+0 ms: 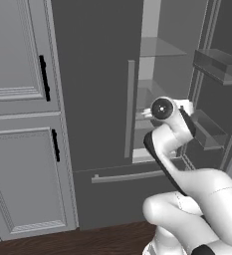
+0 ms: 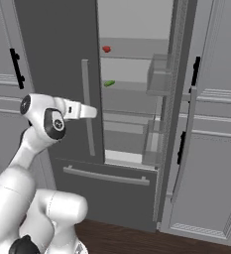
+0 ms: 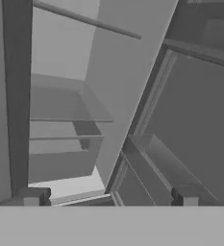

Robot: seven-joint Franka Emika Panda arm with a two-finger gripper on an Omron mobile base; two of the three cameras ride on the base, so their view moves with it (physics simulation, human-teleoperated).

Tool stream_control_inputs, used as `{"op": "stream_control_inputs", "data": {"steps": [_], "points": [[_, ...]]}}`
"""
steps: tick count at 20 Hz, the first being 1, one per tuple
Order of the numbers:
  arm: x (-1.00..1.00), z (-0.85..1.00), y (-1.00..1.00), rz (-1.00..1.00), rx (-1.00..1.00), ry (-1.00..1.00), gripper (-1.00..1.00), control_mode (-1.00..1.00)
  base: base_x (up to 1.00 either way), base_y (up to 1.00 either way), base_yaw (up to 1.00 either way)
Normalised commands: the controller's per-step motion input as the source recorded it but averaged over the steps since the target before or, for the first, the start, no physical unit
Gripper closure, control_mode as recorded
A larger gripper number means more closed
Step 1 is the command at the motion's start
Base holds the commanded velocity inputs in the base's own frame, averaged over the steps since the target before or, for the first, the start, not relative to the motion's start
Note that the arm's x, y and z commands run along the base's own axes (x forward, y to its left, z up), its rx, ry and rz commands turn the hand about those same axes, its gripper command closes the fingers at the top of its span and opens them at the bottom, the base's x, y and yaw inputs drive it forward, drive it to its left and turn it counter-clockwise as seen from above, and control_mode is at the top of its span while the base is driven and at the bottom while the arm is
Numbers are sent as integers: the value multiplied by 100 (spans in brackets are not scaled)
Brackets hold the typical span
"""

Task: Take the strawberry from the fridge and place it on top of the pancake, located on the dining counter.

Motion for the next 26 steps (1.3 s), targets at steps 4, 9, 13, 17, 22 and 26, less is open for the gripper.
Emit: {"op": "stream_control_inputs", "data": {"steps": [4,9,13,17,22,26], "points": [[0,18,62,10,12,16,-100,-100,0,0,0],[1,0,46,5,19,6,-100,-100,0,0,0],[19,0,27,3,18,5,-100,-100,0,0,0],[30,0,8,1,12,1,-100,-100,0,0,0],[32,0,0,3,8,1,-100,-100,0,0,0],[45,0,-3,16,10,0,-100,-100,0,0,0]]}}
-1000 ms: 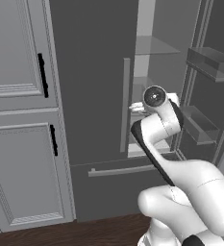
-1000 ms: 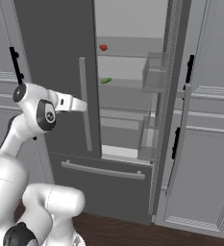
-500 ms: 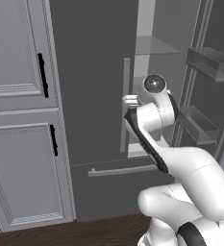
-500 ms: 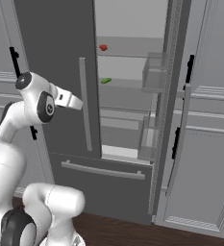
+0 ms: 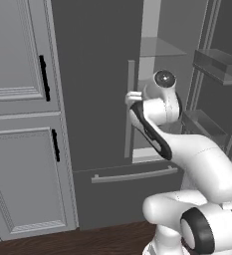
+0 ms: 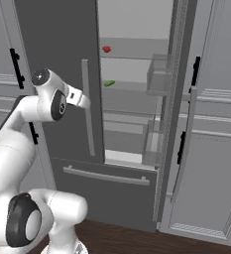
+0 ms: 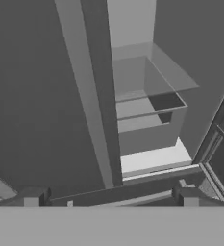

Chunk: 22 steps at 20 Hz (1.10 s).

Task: Take the strawberry from the fridge and place it on top of the pancake, located on the dining counter.

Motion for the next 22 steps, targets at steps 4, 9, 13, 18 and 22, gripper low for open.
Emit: {"op": "stream_control_inputs", "data": {"steps": [4,9,13,18,22], "points": [[41,0,0,23,2,-5,-100,-100,0,0,0],[27,0,1,13,-1,-2,-100,-100,0,0,0],[30,0,8,0,-5,1,-100,-100,0,0,0],[44,-10,12,0,-8,6,-100,-100,0,0,0],[21,-23,0,0,-5,1,-100,-100,0,0,0]]}}
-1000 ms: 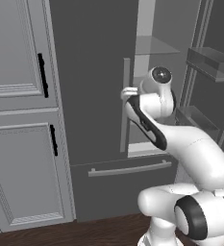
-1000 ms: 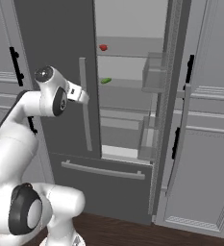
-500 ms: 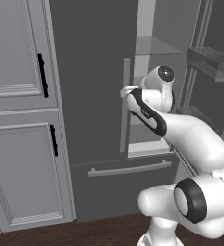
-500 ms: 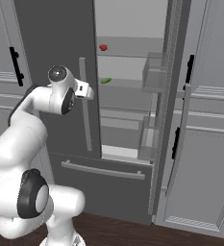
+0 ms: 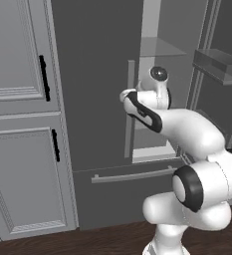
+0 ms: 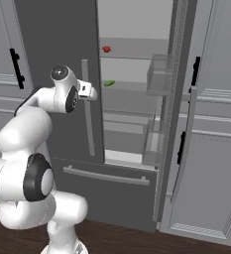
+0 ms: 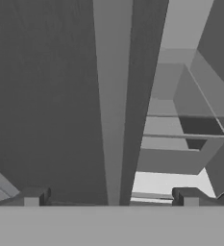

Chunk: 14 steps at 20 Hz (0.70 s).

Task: Take the strawberry from the fridge and place it on top of the pancake, located on the dining counter.

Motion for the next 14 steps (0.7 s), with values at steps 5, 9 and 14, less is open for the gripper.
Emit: {"op": "stream_control_inputs", "data": {"steps": [5,9,14], "points": [[22,-6,0,0,-1,3,-100,-100,0,0,0],[33,0,0,0,0,1,-100,-100,0,0,0],[36,-3,0,0,0,0,-100,-100,0,0,0]]}}
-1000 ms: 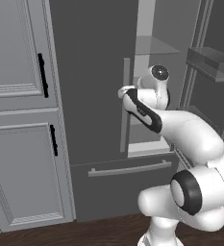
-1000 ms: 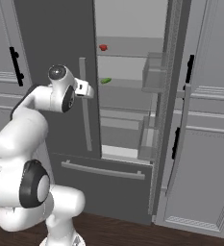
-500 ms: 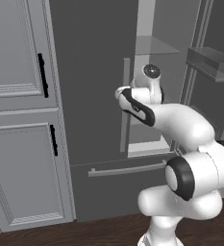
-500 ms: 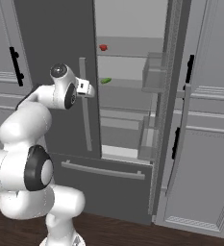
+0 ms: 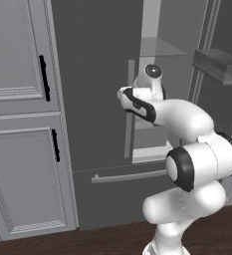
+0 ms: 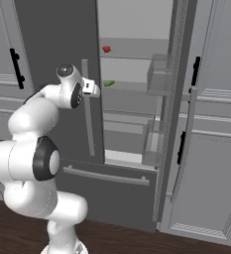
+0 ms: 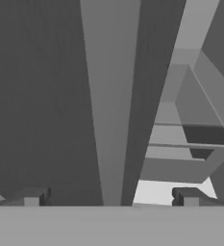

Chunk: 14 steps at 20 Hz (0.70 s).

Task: Take the strawberry from the fridge and place it on top of the pancake, located on the dining counter.

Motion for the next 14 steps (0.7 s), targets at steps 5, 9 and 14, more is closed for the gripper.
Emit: {"op": "stream_control_inputs", "data": {"steps": [5,9,14], "points": [[40,-14,0,0,0,0,-100,-100,0,0,0],[43,-12,0,0,0,0,-100,-100,0,0,0],[44,-18,1,0,0,0,-100,-100,0,0,0]]}}
